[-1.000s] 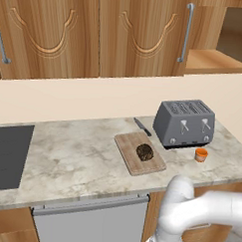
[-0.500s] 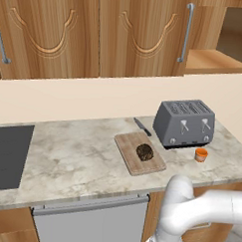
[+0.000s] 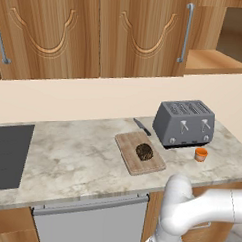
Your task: Pick the bread, place it on the cutting board, pick the jam, place it on the counter, and close the cabinet.
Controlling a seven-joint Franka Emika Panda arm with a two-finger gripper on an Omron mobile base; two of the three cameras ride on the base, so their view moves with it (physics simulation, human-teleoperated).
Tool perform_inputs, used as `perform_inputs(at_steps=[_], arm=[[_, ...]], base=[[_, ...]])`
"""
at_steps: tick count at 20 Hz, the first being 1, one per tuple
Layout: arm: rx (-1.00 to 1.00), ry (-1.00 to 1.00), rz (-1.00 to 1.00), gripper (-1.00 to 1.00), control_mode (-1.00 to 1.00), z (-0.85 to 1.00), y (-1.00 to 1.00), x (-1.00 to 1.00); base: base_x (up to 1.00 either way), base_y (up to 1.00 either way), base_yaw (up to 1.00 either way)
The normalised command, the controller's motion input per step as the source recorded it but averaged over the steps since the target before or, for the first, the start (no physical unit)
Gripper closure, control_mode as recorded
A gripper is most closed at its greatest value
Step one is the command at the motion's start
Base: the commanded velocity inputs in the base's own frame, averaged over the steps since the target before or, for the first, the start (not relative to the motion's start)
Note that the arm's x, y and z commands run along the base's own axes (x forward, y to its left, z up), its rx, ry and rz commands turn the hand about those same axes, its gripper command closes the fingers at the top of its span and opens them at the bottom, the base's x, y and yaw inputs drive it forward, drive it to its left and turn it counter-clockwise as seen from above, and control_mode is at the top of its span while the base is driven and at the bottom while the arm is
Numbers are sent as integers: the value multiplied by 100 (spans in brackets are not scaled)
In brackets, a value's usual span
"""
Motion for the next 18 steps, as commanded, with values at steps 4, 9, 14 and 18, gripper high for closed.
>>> perform_inputs(at_steps=[4, 9, 14, 18], arm=[[0, 0, 7, -100, -100, 0, -6, 0], [0, 0, 4, -100, -100, 0, -16, 0], [1, 0, 3, -100, -100, 0, -18, 0], [1, 0, 4, -100, -100, 0, -23, 0]], base=[[0, 0, 0], [0, 0, 0], [0, 0, 0], [0, 0, 0]])
